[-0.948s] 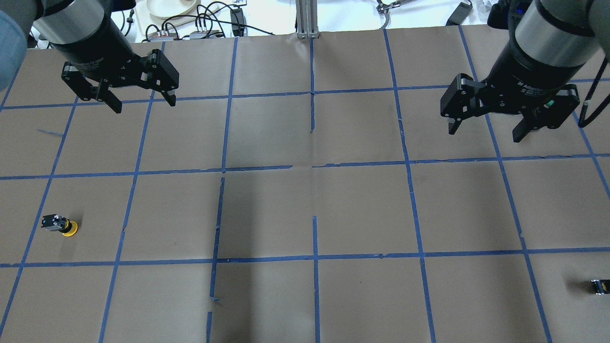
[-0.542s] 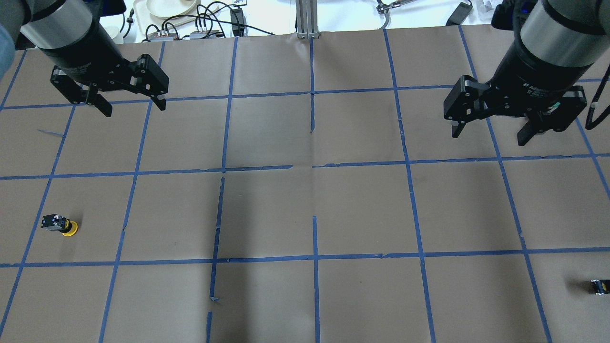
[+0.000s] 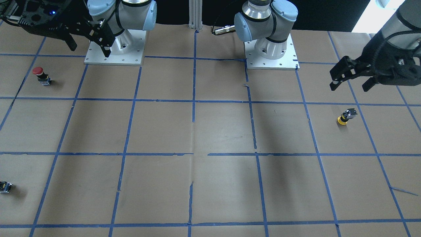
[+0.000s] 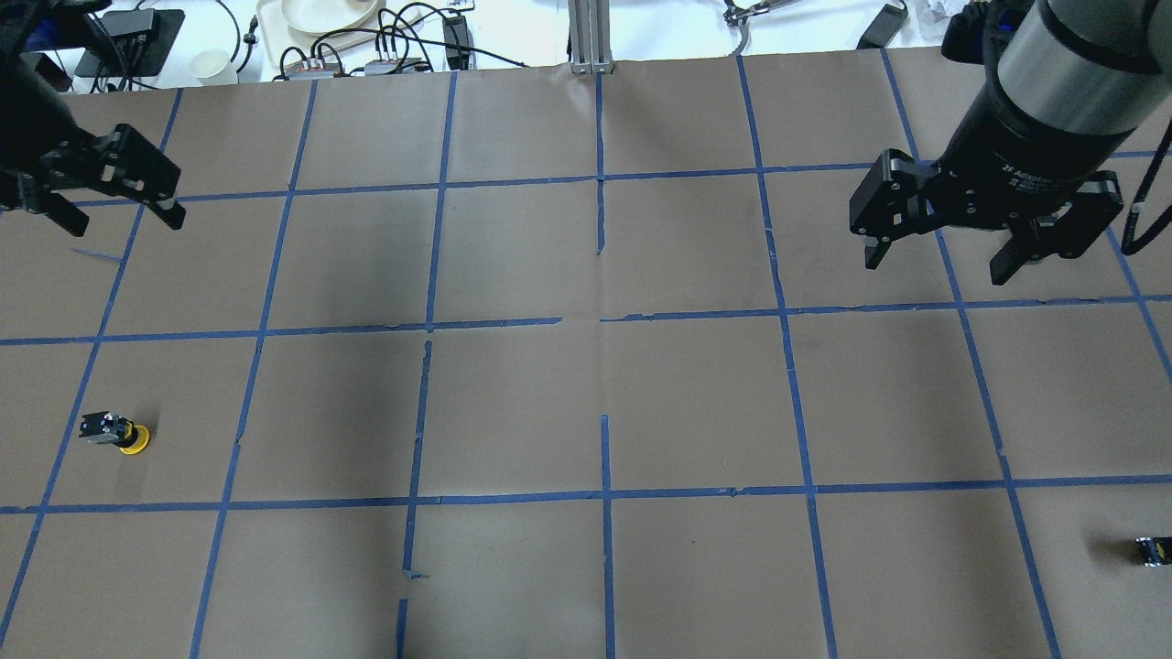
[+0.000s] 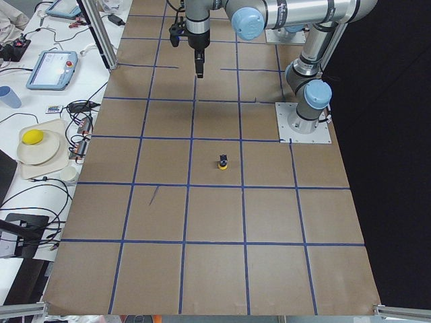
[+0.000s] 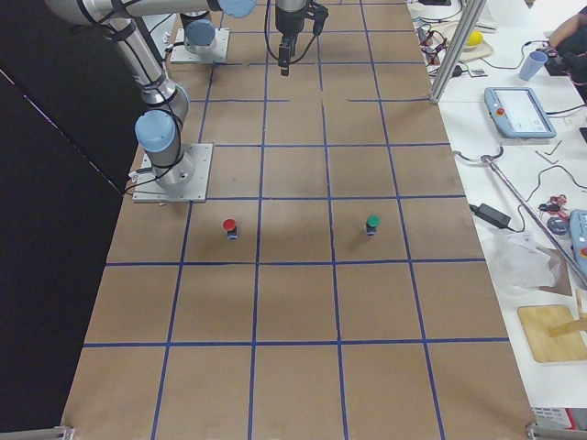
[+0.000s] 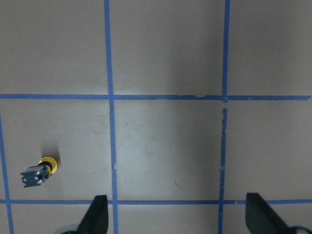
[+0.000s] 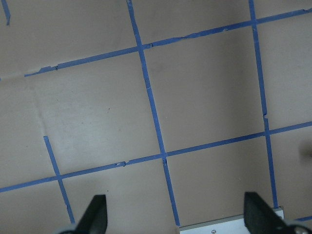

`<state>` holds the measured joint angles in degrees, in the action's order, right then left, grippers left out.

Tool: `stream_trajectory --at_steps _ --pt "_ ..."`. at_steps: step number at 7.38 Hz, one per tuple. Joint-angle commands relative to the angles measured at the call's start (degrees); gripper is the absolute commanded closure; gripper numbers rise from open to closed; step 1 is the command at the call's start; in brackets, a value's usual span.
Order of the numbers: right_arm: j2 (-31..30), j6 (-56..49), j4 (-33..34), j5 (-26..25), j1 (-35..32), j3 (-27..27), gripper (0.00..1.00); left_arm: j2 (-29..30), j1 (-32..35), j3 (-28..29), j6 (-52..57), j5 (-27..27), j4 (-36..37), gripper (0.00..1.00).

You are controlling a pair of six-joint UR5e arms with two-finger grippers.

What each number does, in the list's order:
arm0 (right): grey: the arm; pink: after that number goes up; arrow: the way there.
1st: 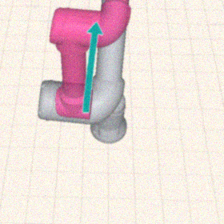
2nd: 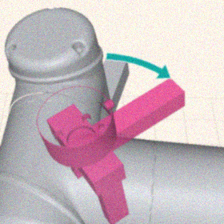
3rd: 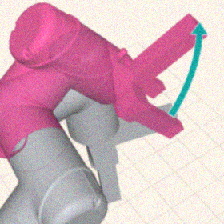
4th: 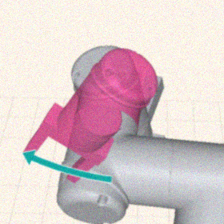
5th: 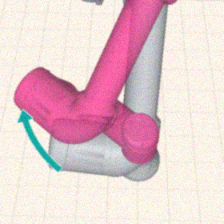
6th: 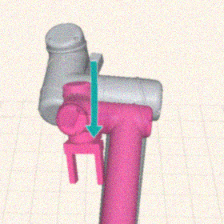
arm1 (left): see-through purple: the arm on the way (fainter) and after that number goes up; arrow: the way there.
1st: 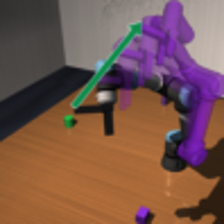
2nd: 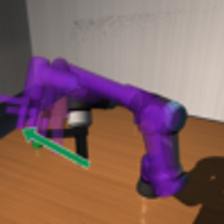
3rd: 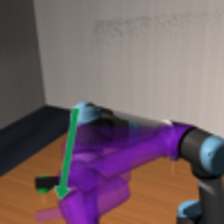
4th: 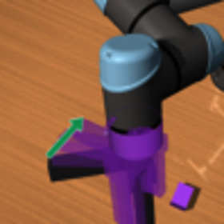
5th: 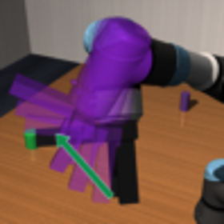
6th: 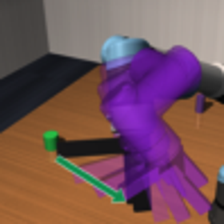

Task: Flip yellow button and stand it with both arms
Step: 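Move the left gripper down toward the yellow button lying on its side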

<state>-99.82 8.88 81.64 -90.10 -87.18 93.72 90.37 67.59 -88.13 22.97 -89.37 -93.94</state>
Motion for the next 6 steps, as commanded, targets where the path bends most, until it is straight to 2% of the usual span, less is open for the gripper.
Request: stream_trajectory --at_steps 1,3,4,5,6 --pt "-0.2 0.0 -0.3 -0.1 0.0 0.5 0.00 2.9 -9.1 0.0 11.2 -0.1 -0.4 0.00" --pt "-0.3 -0.1 -0.4 0.0 0.0 0.6 0.00 6.4 -15.8 -0.4 15.2 -0.3 -0.5 0.00" --pt "-0.5 -0.2 -0.5 0.1 -0.1 0.7 0.00 6.8 -16.5 -2.6 15.4 -0.5 0.5 0.00" --pt "-0.5 -0.2 -0.4 0.4 -0.1 1.0 0.00 7.3 -16.8 -6.3 15.3 -1.1 6.3 0.01" --pt "-0.5 -0.2 -0.4 0.1 -0.1 1.0 0.00 8.0 -19.2 -11.7 15.4 -2.2 15.3 0.01"
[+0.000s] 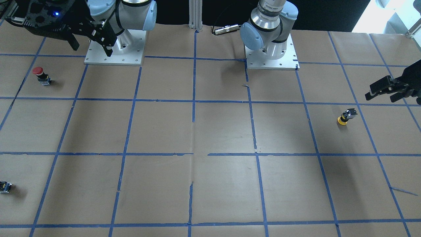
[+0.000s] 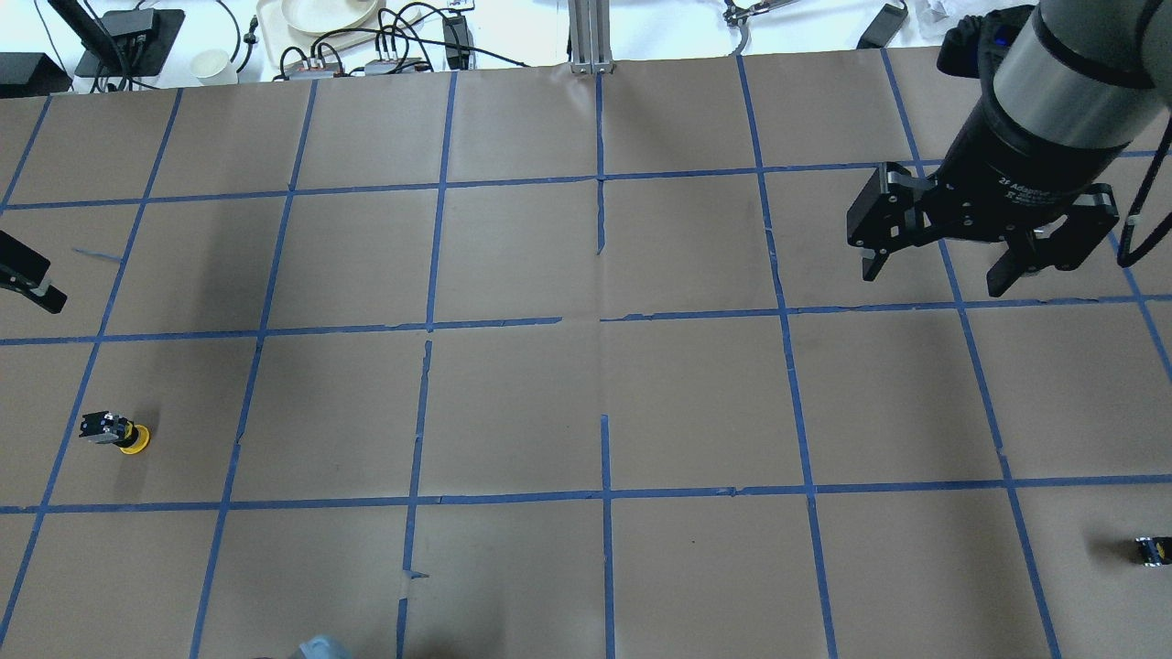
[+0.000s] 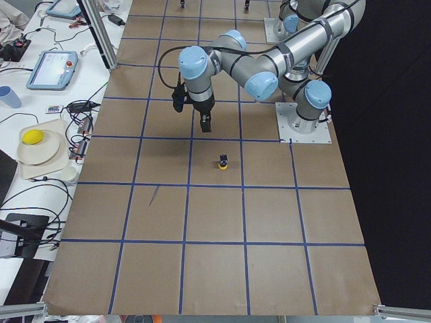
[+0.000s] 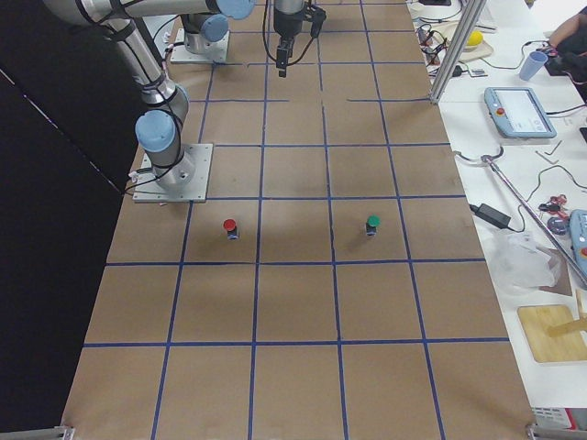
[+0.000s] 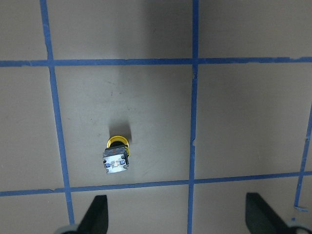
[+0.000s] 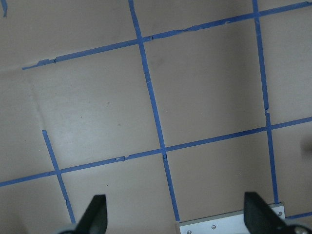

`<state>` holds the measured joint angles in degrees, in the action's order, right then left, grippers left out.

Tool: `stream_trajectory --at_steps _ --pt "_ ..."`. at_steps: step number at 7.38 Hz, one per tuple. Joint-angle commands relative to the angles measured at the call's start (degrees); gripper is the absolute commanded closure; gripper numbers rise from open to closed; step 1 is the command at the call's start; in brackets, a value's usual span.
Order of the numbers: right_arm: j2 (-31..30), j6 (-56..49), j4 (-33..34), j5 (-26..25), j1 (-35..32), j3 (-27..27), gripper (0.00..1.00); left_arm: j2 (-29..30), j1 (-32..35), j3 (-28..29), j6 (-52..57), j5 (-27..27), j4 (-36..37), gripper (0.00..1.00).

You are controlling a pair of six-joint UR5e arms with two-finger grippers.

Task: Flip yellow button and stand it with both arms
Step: 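Move the left gripper down toward the yellow button lying on its side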

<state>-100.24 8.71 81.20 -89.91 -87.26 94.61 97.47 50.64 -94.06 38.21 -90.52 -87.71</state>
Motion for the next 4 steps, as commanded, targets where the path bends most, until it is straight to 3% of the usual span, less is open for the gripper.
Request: stream_trajectory --at_steps 1,2,4 --pt "-0.3 -0.2 0.0 -0.1 0.0 0.7 0.00 0.9 -5.0 -10.2 0.2 -1.2 13.5 0.01" --pt "-0.6 -0.1 0.0 0.0 0.0 1.0 0.00 0.4 -5.3 -13.7 -0.2 -1.2 14.0 0.01" --pt "-1.0 -0.5 0.0 0.2 0.0 1.1 0.00 2.2 -5.6 -19.9 -0.1 -1.6 28.0 0.01"
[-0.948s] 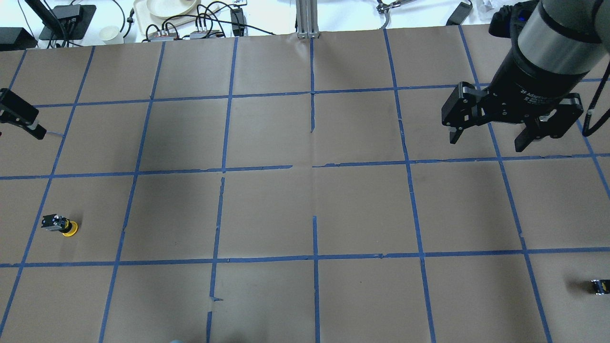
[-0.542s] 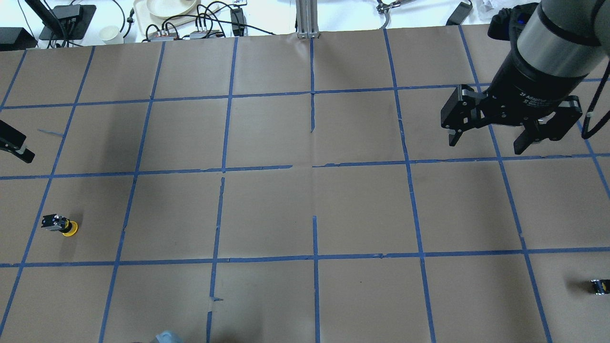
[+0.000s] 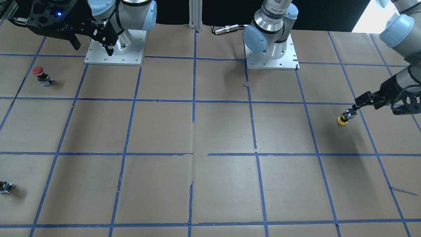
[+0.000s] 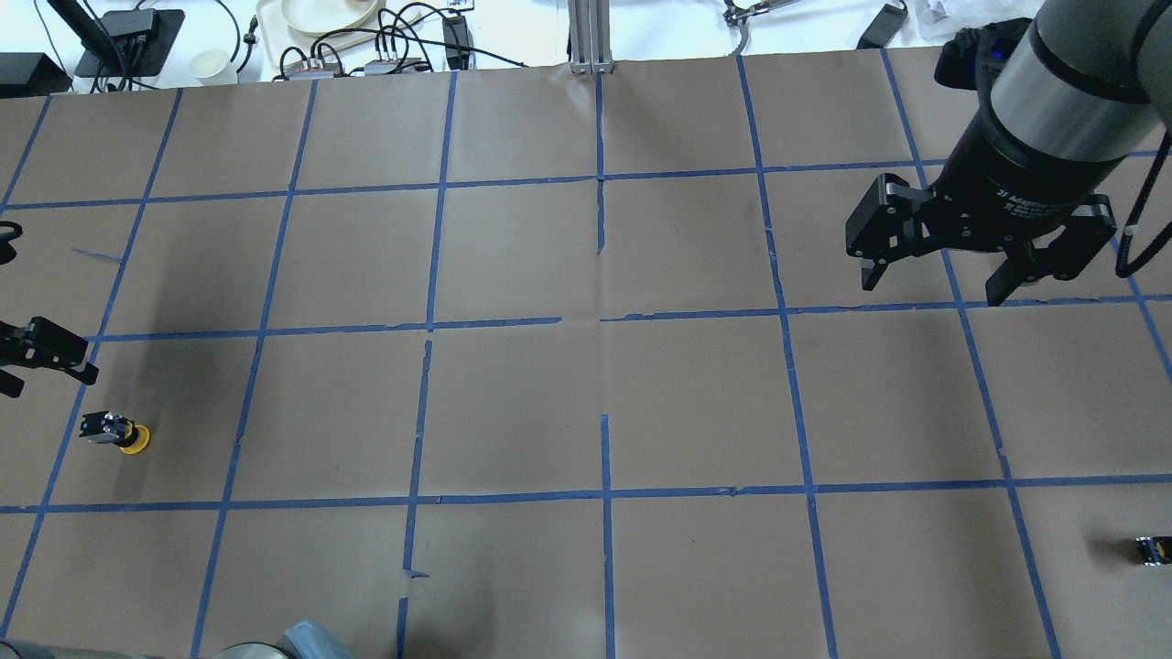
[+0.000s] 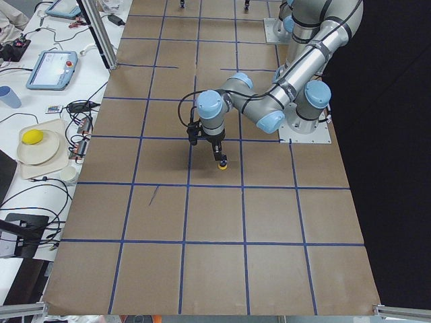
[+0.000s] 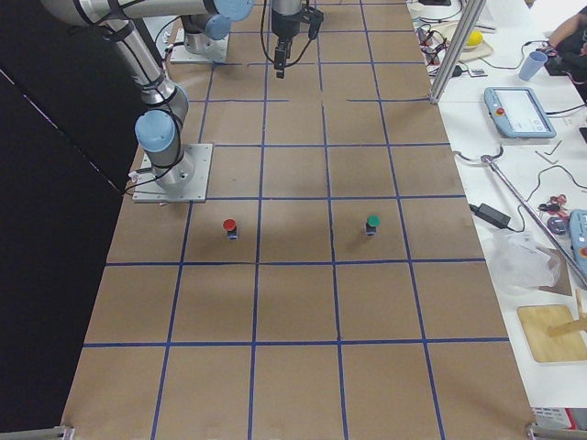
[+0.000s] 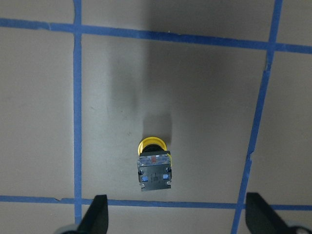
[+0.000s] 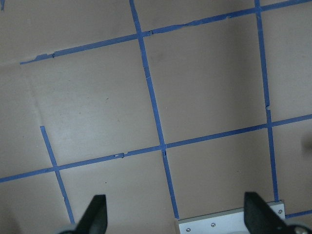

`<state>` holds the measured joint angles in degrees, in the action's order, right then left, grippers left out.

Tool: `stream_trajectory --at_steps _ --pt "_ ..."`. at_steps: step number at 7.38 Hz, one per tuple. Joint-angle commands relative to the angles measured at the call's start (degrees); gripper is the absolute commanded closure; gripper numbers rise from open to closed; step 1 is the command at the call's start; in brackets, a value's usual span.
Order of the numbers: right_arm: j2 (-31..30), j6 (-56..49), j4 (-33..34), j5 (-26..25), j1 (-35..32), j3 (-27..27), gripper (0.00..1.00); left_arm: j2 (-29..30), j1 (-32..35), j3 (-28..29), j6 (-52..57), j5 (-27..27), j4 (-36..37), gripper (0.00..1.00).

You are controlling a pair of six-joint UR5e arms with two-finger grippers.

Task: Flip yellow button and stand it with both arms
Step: 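Close the left gripper on the yellow button's base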

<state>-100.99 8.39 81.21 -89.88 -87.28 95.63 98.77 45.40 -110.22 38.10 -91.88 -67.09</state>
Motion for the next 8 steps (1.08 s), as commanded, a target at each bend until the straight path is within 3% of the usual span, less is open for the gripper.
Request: stream_trajectory --at_steps 1,5,8 --pt "-0.3 -0.2 0.0 0.1 0.0 0.1 0.00 0.6 -0.4 -5.2 -0.1 -0.1 7.9 0.02" --pt "-0.2 -0.3 -0.1 -0.1 0.0 0.1 0.00 3.1 -0.6 -8.5 0.1 0.1 14.9 0.03" --pt "-0.2 -0.3 0.1 0.0 0.0 0.1 0.00 3.1 -0.7 -8.6 0.1 -0.2 14.0 0.10"
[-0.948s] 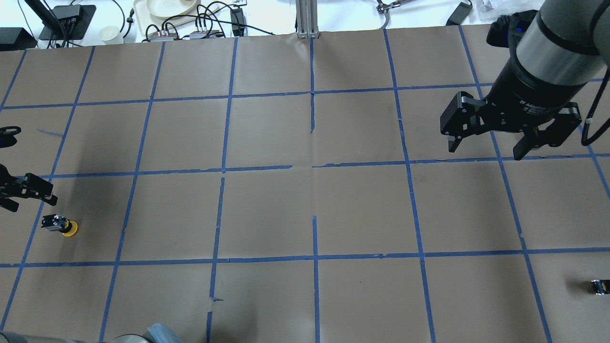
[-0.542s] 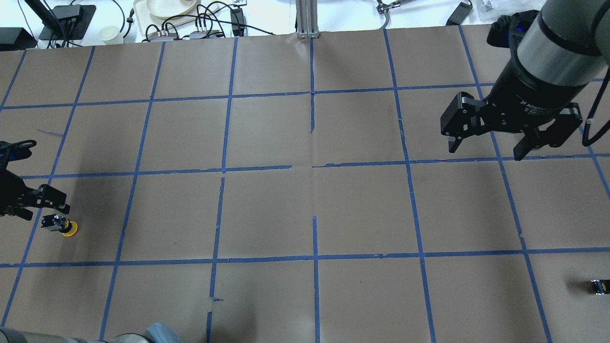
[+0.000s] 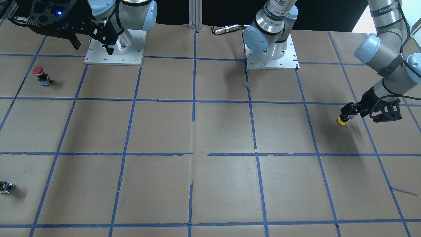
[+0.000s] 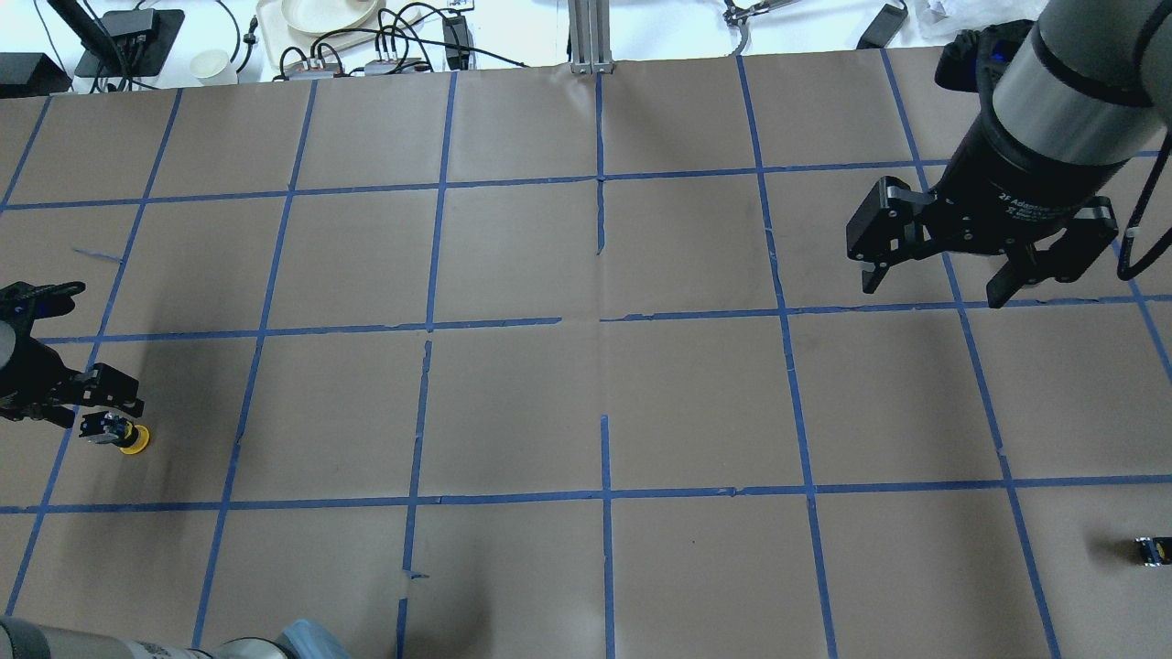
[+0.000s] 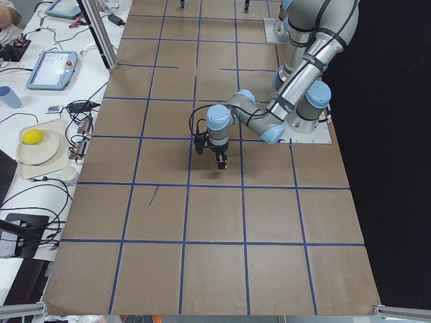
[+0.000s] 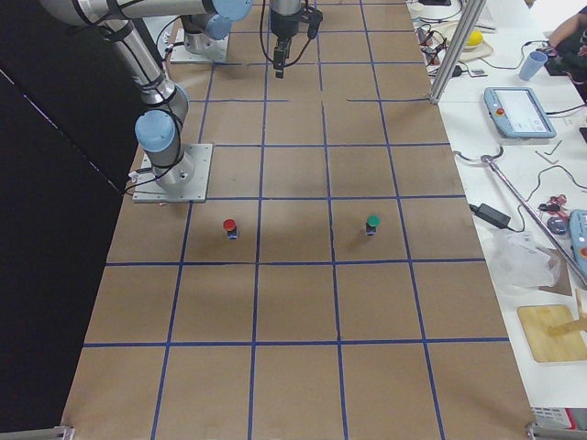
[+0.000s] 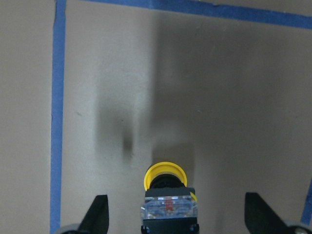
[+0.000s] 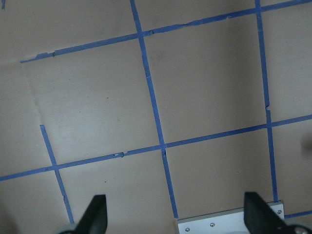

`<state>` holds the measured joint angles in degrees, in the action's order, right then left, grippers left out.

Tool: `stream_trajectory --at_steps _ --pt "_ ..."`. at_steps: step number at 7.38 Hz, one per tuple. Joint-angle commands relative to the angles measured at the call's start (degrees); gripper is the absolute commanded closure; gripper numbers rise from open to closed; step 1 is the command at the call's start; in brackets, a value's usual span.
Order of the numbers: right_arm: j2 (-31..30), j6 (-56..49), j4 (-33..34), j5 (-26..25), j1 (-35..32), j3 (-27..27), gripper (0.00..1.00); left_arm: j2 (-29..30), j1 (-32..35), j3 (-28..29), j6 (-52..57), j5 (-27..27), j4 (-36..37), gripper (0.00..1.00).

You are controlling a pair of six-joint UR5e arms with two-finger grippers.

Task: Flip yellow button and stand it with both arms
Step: 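Close the left gripper on the yellow button's base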

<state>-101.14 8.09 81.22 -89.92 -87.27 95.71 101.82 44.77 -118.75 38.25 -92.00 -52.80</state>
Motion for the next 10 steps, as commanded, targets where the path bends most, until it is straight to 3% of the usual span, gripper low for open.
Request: stream_trajectory --at_steps 1,3,5,6,7,10 --pt "0.1 0.0 0.3 0.1 0.0 0.0 0.00 0.0 0.0 0.0 0.1 -0.2 -0.2 0.13" --pt "0.1 0.0 0.0 0.1 0.0 0.0 0.00 0.0 0.0 -0.2 0.2 -0.2 -0.5 0.46" --pt "0.1 0.1 0.0 0.0 0.0 0.0 0.00 -0.1 -0.1 0.0 0.3 -0.2 -2.5 0.54" --pt "0.0 0.1 -0.2 -0.1 0.0 0.1 0.00 -0.4 -0.5 0.2 0.2 -1.9 -2.6 0.83" --pt "0.0 0.1 0.0 0.0 0.0 0.4 0.00 -1.7 -0.4 1.6 0.4 -2.0 -5.6 0.90" --pt "-0.8 0.1 0.2 0.1 0.0 1.9 0.00 -5.0 2.5 14.2 1.6 0.2 -26.1 0.90"
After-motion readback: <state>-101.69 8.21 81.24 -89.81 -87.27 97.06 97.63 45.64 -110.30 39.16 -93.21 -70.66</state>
